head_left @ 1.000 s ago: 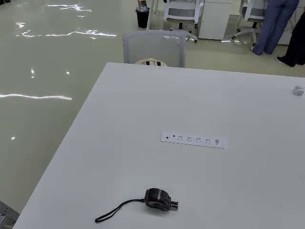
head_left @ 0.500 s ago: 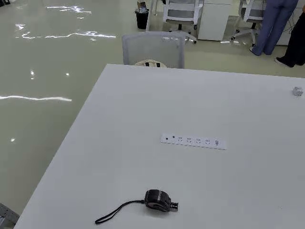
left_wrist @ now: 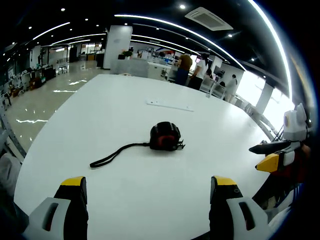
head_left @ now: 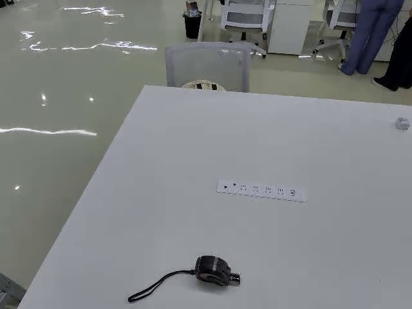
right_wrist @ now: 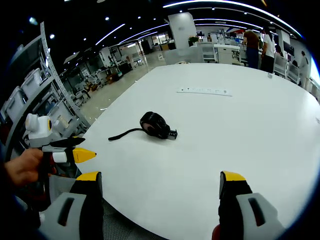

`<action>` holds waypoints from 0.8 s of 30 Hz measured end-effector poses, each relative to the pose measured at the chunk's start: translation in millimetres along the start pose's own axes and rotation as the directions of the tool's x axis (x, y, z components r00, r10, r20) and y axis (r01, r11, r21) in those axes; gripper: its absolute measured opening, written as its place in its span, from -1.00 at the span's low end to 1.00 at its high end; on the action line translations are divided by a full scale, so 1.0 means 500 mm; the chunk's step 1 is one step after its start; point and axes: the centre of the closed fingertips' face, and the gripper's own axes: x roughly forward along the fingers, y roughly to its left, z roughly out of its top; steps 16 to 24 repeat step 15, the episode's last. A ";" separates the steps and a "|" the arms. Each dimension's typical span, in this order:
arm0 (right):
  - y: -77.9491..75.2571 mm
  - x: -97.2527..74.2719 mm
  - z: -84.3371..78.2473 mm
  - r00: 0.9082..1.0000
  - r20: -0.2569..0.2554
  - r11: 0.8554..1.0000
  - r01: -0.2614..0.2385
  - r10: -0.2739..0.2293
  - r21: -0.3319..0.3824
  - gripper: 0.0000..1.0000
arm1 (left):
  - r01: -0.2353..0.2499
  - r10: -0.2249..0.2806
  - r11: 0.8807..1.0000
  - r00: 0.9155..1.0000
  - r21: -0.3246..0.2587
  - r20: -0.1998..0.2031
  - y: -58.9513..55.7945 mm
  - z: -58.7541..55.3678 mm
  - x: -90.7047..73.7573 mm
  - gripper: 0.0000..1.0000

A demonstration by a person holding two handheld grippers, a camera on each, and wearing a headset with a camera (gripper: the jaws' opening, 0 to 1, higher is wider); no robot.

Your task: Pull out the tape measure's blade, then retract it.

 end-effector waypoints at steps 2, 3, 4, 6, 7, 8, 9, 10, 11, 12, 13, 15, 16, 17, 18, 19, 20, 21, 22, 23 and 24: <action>0.000 0.000 0.001 1.000 0.001 1.000 0.001 -0.001 0.002 1.00 | 0.001 -0.001 1.000 1.000 -0.004 0.002 -0.002 0.002 -0.002 1.00; -0.001 0.000 0.001 1.000 0.002 1.000 0.002 -0.002 0.003 1.00 | 0.001 -0.001 1.000 1.000 -0.005 0.002 -0.002 0.002 -0.002 1.00; -0.002 0.000 0.001 1.000 0.001 1.000 0.003 -0.003 0.003 1.00 | 0.000 0.000 1.000 1.000 -0.005 0.001 -0.002 0.000 -0.002 1.00; -0.003 0.000 0.001 1.000 0.003 1.000 0.004 -0.004 0.006 1.00 | 0.001 -0.001 1.000 1.000 -0.009 0.005 -0.002 0.000 -0.002 1.00; -0.004 -0.002 0.003 1.000 0.005 1.000 0.005 -0.005 0.008 1.00 | 0.000 0.000 1.000 1.000 -0.012 0.005 -0.003 0.001 -0.003 1.00; -0.004 -0.002 0.004 1.000 0.005 1.000 0.006 -0.006 0.008 1.00 | 0.000 0.000 1.000 1.000 -0.013 0.005 -0.003 0.001 -0.004 1.00; -0.004 -0.003 0.004 1.000 0.005 1.000 0.008 -0.008 0.009 1.00 | 0.001 -0.001 1.000 1.000 -0.013 0.005 -0.004 0.001 -0.004 1.00; -0.004 -0.004 0.004 1.000 0.005 1.000 0.009 -0.009 0.009 1.00 | 0.003 -0.003 1.000 1.000 -0.013 0.004 -0.005 0.000 -0.005 1.00; -0.004 -0.004 0.005 1.000 0.005 1.000 0.009 -0.009 0.011 1.00 | 0.004 -0.003 1.000 1.000 -0.013 0.003 -0.005 0.000 -0.005 1.00; -0.006 -0.004 0.004 1.000 0.006 1.000 0.010 -0.010 0.012 1.00 | 0.001 -0.001 1.000 1.000 -0.013 0.003 -0.004 -0.002 -0.005 1.00; -0.006 -0.004 0.004 1.000 0.005 1.000 0.012 -0.012 0.011 1.00 | 0.001 -0.001 1.000 1.000 -0.011 0.002 -0.003 -0.002 -0.005 1.00; -0.005 -0.004 0.005 1.000 0.009 1.000 0.009 -0.009 0.017 1.00 | 0.002 -0.002 1.000 1.000 -0.014 0.001 -0.003 -0.003 -0.005 1.00; -0.005 -0.004 0.005 1.000 0.009 1.000 0.009 -0.009 0.017 1.00 | 0.002 -0.002 1.000 1.000 -0.014 0.001 -0.003 -0.003 -0.005 1.00; -0.005 -0.004 0.005 1.000 0.009 1.000 0.009 -0.009 0.017 1.00 | 0.002 -0.002 1.000 1.000 -0.014 0.001 -0.003 -0.003 -0.005 1.00; -0.005 -0.004 0.005 1.000 0.009 1.000 0.009 -0.009 0.017 1.00 | 0.002 -0.002 1.000 1.000 -0.014 0.001 -0.003 -0.003 -0.005 1.00; -0.005 -0.004 0.005 1.000 0.009 1.000 0.009 -0.009 0.017 1.00 | 0.002 -0.002 1.000 1.000 -0.014 0.001 -0.003 -0.003 -0.005 1.00; -0.005 -0.004 0.005 1.000 0.009 1.000 0.009 -0.009 0.017 1.00 | 0.002 -0.002 1.000 1.000 -0.014 0.001 -0.003 -0.003 -0.005 1.00; -0.005 -0.004 0.005 1.000 0.009 1.000 0.009 -0.009 0.017 1.00 | 0.002 -0.002 1.000 1.000 -0.014 0.001 -0.003 -0.003 -0.005 1.00; -0.005 -0.004 0.005 1.000 0.009 1.000 0.009 -0.009 0.017 1.00 | 0.002 -0.002 1.000 1.000 -0.014 0.001 -0.003 -0.003 -0.005 1.00; -0.005 -0.004 0.005 1.000 0.009 1.000 0.009 -0.009 0.017 1.00 | 0.002 -0.002 1.000 1.000 -0.014 0.001 -0.003 -0.003 -0.005 1.00; -0.005 -0.004 0.005 1.000 0.009 1.000 0.009 -0.009 0.017 1.00 | 0.002 -0.002 1.000 1.000 -0.014 0.001 -0.003 -0.003 -0.005 1.00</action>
